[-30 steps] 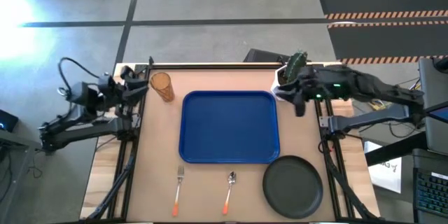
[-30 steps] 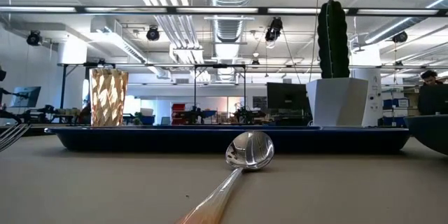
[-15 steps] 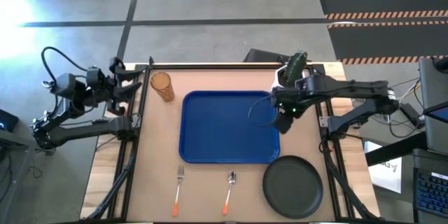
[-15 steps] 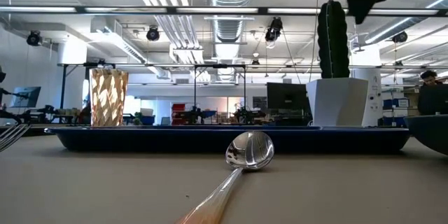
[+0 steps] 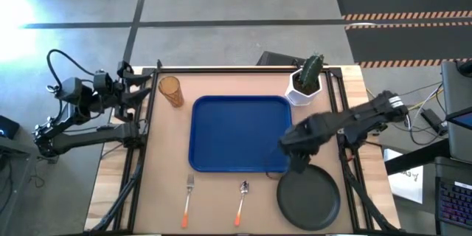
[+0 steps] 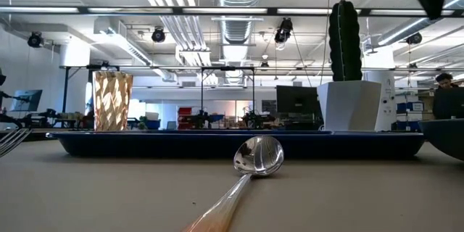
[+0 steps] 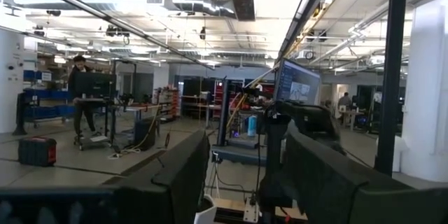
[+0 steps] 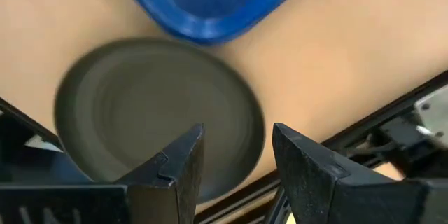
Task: Pick and place plate/cup/fork/spoon on tray
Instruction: Put the black plate on the blue tray
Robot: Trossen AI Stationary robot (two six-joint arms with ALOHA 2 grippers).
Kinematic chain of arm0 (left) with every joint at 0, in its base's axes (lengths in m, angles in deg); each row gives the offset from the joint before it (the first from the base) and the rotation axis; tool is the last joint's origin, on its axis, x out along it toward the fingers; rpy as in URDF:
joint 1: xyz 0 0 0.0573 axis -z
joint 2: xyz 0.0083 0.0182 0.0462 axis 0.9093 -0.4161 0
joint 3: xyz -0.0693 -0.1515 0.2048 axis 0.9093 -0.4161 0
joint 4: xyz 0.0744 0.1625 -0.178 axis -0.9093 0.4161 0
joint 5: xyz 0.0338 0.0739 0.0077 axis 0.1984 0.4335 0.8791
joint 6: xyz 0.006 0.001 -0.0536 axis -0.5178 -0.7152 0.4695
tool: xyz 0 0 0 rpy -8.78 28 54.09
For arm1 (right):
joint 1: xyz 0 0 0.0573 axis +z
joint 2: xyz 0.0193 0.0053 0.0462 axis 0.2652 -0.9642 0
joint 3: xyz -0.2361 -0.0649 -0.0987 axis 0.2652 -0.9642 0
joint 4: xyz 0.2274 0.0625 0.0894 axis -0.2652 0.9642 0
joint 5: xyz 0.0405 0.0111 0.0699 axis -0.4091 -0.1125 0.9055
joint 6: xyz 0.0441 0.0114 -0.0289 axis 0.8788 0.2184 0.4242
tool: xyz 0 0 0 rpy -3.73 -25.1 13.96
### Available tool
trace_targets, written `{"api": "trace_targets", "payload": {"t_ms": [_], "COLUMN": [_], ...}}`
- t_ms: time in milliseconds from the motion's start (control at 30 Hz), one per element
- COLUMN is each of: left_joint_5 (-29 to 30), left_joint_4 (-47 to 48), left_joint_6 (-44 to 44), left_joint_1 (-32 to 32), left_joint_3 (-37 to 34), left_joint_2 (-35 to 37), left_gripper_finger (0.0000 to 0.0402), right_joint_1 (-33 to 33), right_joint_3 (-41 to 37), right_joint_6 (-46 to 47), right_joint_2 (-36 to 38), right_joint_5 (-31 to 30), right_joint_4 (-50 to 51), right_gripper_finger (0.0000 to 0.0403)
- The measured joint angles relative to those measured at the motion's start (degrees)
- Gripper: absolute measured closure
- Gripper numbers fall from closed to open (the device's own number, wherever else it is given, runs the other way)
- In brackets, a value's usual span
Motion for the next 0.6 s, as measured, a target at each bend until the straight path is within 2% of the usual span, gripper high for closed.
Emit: {"api": "trace_targets", "payload": {"t_ms": [200, 367, 600], "left_joint_5": [-0.45, -3.21, -3.71], "left_joint_4": [-0.01, -0.02, -0.01], "left_joint_6": [0.03, 0.23, 3.06], "left_joint_1": [0.0, 0.02, 0.02], "left_joint_3": [0.0, 0.0, 0.0], "left_joint_2": [0.02, -0.28, -0.35], "left_gripper_finger": [0.022, 0.022, 0.022], "right_joint_1": [6.79, 8.64, 8.64], "right_joint_3": [-0.77, -2.93, -14.37], "right_joint_6": [4.29, 4.6, 5.92], "right_joint_2": [-4.34, -6.84, -3.72], "right_joint_5": [0.04, -0.17, 0.22], "right_joint_4": [-0.06, -1.23, -12.38], "right_gripper_finger": [0.0243, 0.0244, 0.0243]}}
